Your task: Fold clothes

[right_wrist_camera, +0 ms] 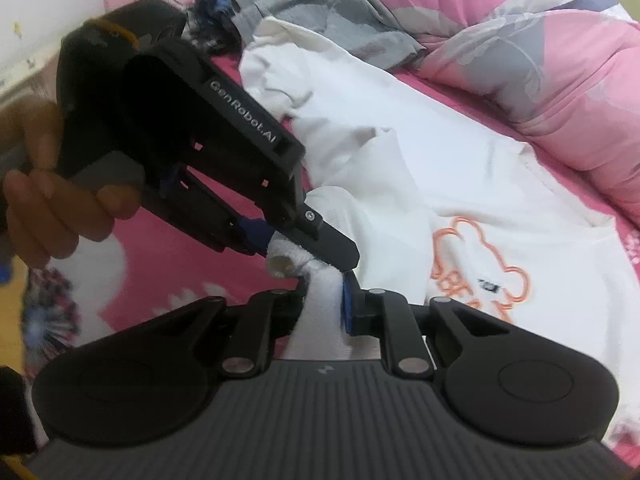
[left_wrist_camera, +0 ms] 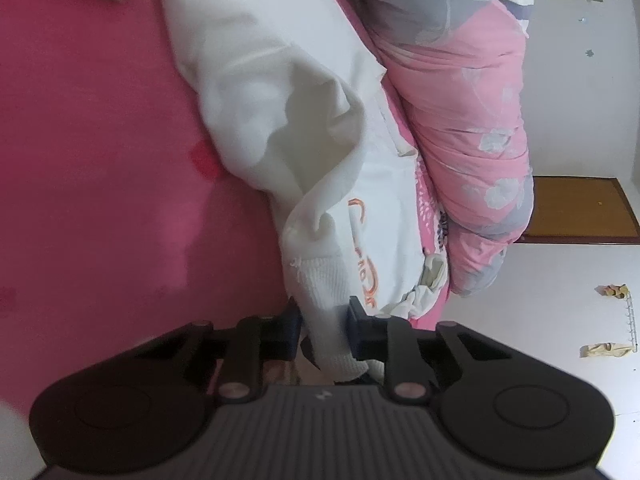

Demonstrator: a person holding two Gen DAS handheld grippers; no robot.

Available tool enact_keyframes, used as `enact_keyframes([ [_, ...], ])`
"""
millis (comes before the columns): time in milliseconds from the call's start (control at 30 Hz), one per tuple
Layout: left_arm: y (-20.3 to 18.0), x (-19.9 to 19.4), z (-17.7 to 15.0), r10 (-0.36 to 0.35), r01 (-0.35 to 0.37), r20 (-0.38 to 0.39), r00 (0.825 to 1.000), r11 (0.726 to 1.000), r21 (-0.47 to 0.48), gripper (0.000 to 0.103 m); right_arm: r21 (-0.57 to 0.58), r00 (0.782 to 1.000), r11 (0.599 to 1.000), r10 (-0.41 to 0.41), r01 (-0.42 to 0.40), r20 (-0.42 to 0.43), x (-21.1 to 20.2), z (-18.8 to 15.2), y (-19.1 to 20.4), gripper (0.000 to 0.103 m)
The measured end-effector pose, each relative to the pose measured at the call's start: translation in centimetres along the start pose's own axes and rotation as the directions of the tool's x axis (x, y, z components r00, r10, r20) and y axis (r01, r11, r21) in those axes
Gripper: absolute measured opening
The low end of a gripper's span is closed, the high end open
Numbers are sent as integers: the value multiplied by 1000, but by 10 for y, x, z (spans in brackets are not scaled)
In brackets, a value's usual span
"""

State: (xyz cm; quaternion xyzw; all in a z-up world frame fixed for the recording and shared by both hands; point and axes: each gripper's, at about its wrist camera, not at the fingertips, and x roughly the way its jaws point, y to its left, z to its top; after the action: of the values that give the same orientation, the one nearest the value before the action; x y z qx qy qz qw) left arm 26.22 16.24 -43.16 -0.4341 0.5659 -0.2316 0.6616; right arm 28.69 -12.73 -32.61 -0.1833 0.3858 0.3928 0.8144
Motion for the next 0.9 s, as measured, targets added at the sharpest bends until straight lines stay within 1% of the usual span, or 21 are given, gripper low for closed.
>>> enact_keyframes([
  [100,5,-18,-4,18,-18,-6,1000,1000,12,24,41,999,998,42,-41,-2,-1,4,9,13],
  [167,9,-29,-7,29,-29,-6,1000,999,16,23,48,998,997,64,-63,-7,0,7,17,13],
  [300,16,-50,-11,46,-46,-1,999,999,21,19,63,994,992,107,-105,-17,5,15,30,12],
  [600,26,-82,-13,107,-106,-19,994,993,53,18,60,982,983,179,-175,-58,15,30,65,12],
  [767,40,-100,-12,125,-124,-19,992,992,25,17,50,974,976,214,-211,-79,23,37,83,12],
  [900,47,-113,-14,147,-147,-5,989,989,11,17,63,967,970,238,-233,-94,28,42,96,13],
])
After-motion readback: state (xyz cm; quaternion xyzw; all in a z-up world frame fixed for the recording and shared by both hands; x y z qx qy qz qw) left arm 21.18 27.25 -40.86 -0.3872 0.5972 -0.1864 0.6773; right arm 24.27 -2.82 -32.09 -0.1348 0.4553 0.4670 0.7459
